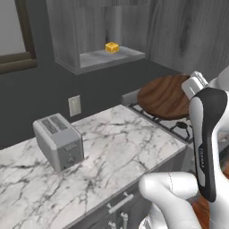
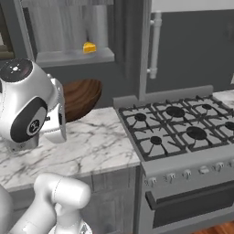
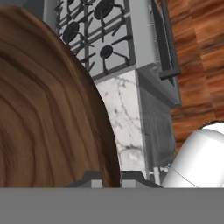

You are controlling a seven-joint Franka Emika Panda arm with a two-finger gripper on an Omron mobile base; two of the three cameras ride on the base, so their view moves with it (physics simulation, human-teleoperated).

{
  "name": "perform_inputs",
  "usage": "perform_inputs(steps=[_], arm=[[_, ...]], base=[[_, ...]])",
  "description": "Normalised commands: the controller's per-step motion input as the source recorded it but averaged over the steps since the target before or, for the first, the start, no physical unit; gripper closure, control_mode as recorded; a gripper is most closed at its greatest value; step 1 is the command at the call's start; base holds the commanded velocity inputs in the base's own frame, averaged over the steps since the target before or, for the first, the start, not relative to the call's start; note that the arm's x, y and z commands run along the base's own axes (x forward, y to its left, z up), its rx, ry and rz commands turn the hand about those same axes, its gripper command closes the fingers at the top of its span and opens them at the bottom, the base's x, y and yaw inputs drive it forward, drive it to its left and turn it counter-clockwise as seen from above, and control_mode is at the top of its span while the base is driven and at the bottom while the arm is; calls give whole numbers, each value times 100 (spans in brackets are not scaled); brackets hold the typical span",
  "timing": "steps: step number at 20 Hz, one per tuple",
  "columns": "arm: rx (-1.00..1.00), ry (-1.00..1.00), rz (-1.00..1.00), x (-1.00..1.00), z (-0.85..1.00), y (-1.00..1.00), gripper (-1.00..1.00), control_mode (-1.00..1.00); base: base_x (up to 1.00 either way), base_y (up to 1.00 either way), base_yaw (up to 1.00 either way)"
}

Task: Pick the mug and place it in the sink. Pick the bowl and place it in the open cabinet and then close the cabinet.

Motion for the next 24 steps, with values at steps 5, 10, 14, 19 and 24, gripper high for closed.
perform_inputs(steps=[5,10,14,19,24], arm=[[0,0,0,0,0,0,100,100],[0,0,0,0,0,0,100,100],[0,0,0,0,0,0,100,100],[0,0,0,0,0,0,100,100],[0,0,0,0,0,0,100,100]], base=[[99,59,31],[98,40,53],[84,19,42],[72,9,4],[62,4,0]])
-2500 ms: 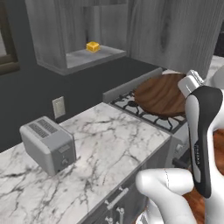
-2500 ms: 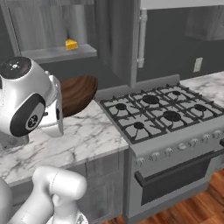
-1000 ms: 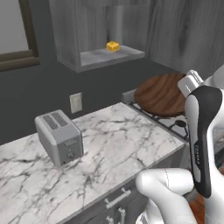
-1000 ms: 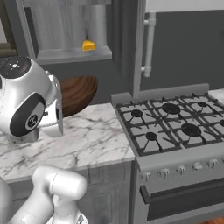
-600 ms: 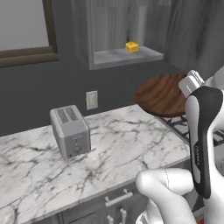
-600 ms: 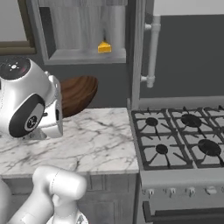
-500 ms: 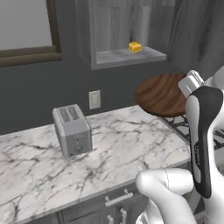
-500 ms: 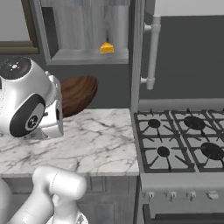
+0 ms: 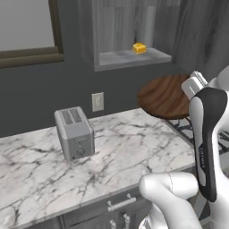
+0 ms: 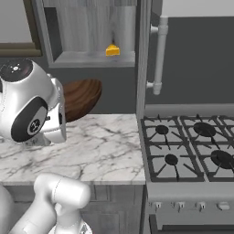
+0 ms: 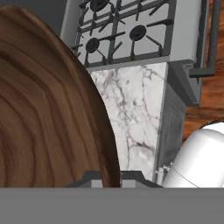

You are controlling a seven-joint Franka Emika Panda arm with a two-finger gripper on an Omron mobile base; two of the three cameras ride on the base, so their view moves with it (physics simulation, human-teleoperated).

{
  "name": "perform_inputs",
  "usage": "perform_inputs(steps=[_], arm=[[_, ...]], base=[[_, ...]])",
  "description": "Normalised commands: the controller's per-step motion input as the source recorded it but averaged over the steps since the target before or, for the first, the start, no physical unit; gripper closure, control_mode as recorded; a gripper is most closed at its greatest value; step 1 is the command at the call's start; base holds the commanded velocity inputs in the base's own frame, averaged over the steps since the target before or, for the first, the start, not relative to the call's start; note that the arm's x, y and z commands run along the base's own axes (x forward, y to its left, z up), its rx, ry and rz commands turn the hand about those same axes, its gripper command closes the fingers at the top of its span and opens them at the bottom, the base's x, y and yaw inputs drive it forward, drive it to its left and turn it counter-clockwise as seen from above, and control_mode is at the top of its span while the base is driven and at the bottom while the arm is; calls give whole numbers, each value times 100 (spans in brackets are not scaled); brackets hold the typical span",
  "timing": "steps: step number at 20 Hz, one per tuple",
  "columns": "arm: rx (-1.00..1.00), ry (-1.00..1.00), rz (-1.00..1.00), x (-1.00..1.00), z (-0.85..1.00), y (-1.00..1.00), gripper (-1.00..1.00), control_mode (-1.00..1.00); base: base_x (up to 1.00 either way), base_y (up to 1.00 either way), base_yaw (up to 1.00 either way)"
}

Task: Pick the mug and place it in the sink. Pick the bowl and place it in the open cabinet and then close the cabinet.

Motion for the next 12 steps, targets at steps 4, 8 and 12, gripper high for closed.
perform_inputs(steps=[4,8,12], arm=[[-4,-10,-1,12,42,15,100,-100],[-1,-13,-2,0,43,20,100,-100],[0,-14,-1,3,33,12,100,-100]], base=[[0,0,0],[0,0,0],[0,0,0]])
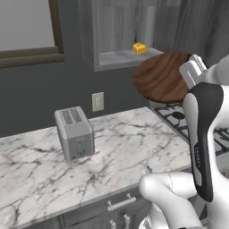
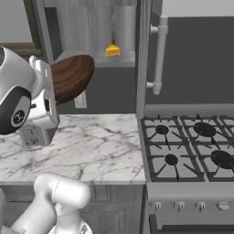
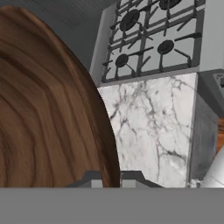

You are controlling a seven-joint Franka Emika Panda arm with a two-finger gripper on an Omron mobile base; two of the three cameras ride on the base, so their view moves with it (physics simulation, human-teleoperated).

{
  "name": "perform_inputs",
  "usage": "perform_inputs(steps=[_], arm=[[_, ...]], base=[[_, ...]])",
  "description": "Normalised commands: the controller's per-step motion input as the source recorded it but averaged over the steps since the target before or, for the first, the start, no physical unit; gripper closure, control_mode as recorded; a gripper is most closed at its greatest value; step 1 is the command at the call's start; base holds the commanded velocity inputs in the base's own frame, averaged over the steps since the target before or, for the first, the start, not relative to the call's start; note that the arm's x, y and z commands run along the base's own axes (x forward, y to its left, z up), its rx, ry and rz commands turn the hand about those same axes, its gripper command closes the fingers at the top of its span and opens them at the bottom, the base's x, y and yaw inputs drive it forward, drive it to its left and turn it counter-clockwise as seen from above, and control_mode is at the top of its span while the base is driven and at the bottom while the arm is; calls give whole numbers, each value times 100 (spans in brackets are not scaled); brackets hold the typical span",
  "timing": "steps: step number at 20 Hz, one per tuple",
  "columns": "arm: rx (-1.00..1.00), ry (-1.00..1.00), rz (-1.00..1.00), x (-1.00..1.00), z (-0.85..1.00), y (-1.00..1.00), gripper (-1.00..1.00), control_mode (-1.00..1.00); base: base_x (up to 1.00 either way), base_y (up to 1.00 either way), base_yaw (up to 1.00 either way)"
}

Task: Pick the mug and place it in the sink. Pick the bowl and place it in the open cabinet and then close the cabinet.

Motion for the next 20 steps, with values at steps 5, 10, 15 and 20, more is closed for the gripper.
perform_inputs(steps=[5,10,15,20], arm=[[10,-4,0,51,16,12,100,-100],[28,-2,0,61,16,9,100,-100],[20,-12,0,44,8,10,100,-100],[1,-15,-1,55,5,35,100,-100]], base=[[0,0,0],[0,0,0],[0,0,0],[0,0,0]])
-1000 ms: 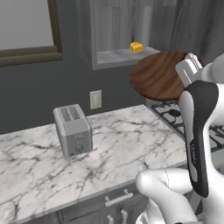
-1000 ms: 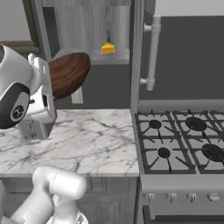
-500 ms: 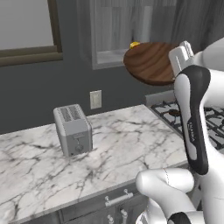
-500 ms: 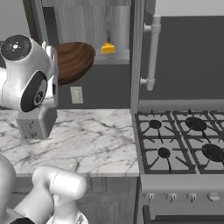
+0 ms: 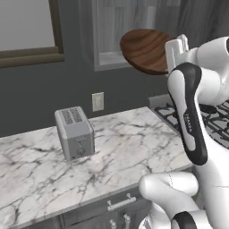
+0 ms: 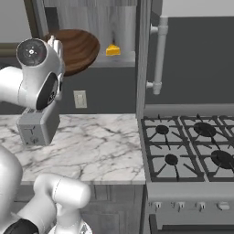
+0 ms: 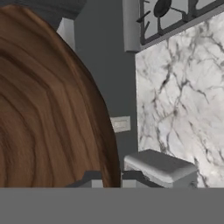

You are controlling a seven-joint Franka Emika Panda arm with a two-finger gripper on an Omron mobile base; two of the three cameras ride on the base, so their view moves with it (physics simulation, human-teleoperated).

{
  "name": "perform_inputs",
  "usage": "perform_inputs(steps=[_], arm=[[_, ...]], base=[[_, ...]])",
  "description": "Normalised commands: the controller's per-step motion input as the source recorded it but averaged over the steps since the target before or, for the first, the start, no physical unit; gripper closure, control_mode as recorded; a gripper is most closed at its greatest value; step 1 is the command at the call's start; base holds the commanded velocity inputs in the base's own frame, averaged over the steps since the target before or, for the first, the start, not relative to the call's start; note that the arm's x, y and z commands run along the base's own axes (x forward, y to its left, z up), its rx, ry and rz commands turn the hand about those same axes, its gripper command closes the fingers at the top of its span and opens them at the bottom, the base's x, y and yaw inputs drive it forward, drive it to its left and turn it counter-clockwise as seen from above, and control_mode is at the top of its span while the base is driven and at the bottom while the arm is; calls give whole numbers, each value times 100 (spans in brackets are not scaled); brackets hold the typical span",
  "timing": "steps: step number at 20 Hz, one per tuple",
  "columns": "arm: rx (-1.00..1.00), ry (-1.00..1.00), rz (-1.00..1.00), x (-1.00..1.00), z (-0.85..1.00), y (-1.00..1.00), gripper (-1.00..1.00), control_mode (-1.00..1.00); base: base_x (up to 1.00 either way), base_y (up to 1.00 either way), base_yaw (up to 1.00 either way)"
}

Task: Pick the mug and place it in the sink. Pick the bowl and place it in the open cabinet and then close the cabinet.

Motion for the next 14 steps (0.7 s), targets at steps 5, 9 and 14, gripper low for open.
perform_inputs(steps=[5,9,14], arm=[[0,-4,-4,53,0,14,100,-100],[0,2,0,58,0,0,100,-100],[0,1,0,61,0,0,100,-100]], base=[[0,0,0],[0,0,0],[0,0,0]])
